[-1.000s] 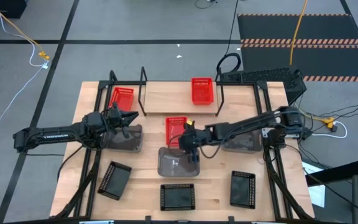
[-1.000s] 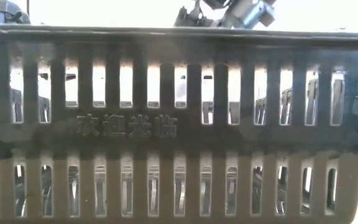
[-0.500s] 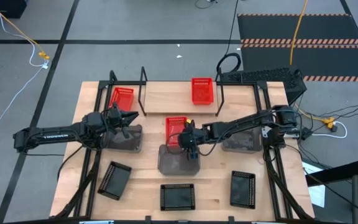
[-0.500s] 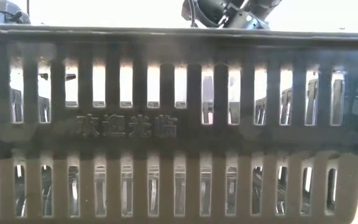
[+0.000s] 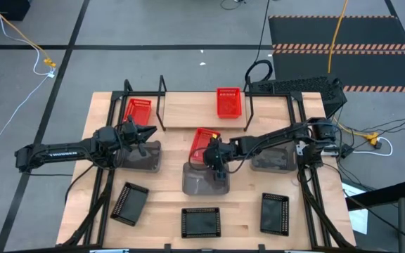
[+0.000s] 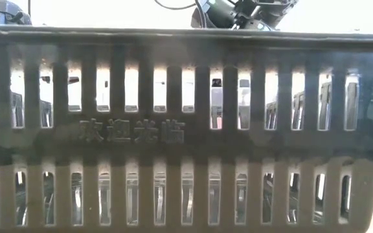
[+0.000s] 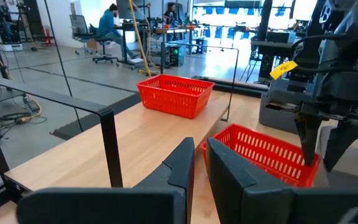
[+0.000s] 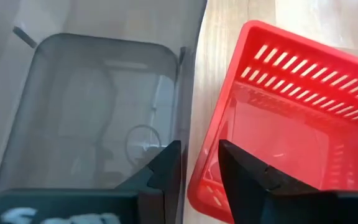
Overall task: Stack baskets on shelf by color
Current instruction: Stack the right red bin on top of the other red bin on the shelf
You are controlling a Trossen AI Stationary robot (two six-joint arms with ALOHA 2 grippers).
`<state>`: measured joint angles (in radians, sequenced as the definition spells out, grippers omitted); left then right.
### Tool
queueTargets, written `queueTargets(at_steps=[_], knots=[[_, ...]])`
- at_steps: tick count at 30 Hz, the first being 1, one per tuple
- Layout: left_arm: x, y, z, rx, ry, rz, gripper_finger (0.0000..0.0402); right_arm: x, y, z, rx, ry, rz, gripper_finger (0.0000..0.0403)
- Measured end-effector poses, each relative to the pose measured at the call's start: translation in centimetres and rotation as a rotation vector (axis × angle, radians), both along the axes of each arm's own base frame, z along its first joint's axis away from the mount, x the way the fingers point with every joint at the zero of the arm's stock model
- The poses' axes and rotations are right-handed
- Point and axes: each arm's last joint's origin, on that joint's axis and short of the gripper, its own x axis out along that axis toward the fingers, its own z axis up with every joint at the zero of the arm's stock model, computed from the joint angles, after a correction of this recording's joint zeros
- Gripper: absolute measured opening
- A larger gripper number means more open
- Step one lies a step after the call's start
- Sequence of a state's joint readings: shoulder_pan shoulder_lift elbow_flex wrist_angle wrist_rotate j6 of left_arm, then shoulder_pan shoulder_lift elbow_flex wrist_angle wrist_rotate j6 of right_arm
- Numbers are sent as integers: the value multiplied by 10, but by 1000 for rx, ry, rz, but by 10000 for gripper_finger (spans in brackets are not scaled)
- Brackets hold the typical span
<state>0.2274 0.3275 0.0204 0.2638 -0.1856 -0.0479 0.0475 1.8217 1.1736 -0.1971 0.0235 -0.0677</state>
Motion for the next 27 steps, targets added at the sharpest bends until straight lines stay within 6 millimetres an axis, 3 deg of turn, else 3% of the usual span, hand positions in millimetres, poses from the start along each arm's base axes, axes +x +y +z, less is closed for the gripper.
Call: queueTargets(at_steps=[5,10,14,21,27], knots=[[0,0,0,0,0,0,47,-2,0,6,-1,-11,2,102],[0,0,0,0,0,0,47,-7,0,35,1,-113,-2,102],[0,0,0,0,1,0,47,-4,-4,51,-38,-229,-109,102],[0,0,0,1,0,0,47,15,1,19,30,-240,-128,103],[0,0,0,10,5,0,47,18,1,6,40,-213,-147,112]])
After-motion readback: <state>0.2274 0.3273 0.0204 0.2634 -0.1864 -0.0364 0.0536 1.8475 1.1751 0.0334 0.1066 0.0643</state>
